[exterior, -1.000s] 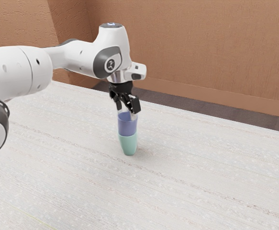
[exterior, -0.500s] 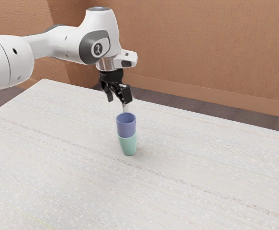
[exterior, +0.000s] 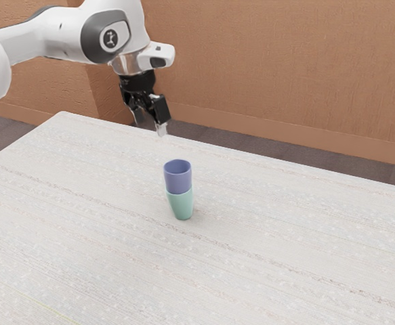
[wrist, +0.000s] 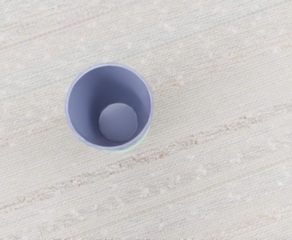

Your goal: Place the left cup onto the right cup

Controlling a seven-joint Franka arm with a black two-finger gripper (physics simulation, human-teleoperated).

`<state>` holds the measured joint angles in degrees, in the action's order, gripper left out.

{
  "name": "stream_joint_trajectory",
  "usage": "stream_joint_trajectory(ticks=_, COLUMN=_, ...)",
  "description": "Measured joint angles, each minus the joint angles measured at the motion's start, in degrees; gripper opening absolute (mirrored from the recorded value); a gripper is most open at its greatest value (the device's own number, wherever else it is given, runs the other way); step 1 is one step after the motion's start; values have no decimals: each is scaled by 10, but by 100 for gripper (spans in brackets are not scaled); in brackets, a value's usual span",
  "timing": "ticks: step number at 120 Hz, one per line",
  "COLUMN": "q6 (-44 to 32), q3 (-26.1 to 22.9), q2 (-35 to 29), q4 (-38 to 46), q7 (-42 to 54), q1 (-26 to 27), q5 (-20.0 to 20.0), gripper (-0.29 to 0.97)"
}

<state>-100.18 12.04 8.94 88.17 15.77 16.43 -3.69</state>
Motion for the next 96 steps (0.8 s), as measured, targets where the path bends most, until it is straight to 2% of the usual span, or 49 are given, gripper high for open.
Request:
stream_joint_trajectory(ticks=35, q6=7, q3=0, q2=-21, q4=0, q7=0, q1=0, q5=2, gripper=68)
stream_joint_trajectory(ticks=96, q6=8, q3=0, q2=-21, q4=-2, q7=1, q1=0, q5=2, gripper=68)
